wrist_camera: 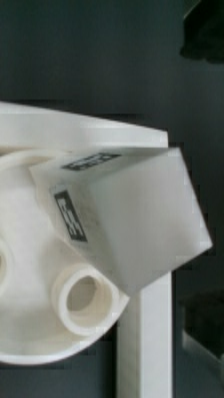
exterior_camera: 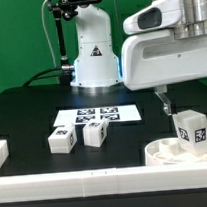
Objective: Assemble stool
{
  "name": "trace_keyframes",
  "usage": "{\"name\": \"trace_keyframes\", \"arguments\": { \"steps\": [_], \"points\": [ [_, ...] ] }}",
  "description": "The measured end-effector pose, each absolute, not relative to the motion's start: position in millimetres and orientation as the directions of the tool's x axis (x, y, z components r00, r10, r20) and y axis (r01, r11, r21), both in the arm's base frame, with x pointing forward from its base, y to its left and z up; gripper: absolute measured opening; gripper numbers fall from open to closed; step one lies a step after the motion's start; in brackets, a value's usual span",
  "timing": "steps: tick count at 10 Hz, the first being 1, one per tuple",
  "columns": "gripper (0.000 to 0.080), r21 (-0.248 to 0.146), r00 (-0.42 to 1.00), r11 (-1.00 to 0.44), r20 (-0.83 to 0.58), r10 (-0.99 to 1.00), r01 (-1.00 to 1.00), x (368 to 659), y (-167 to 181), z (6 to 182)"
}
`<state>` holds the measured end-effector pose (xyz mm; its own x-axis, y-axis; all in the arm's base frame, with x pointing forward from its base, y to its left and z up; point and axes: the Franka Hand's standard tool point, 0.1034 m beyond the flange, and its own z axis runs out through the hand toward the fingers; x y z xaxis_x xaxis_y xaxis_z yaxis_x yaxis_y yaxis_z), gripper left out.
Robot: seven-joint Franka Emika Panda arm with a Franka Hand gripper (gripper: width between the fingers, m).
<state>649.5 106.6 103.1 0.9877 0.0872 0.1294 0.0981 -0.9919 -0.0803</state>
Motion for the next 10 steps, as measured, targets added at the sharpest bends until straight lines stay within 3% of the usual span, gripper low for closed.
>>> {"name": "trace_keyframes", "arguments": {
  "steps": [2,3,7,10],
  "points": [
    [0.0649,-0.061,0.969,-0.975,0.137,0.206,0.215,649.3,107.1,103.0],
    [0.0649,-0.032,0.933,-0.940,0.138,0.333,0.340,648.3,109.6,102.4],
    [0.0649,0.036,0.715,-0.721,0.110,0.691,0.692,644.3,115.6,98.9],
    [0.0649,0.053,0.609,-0.616,0.100,0.787,0.786,644.2,112.9,98.2]
  ]
}}
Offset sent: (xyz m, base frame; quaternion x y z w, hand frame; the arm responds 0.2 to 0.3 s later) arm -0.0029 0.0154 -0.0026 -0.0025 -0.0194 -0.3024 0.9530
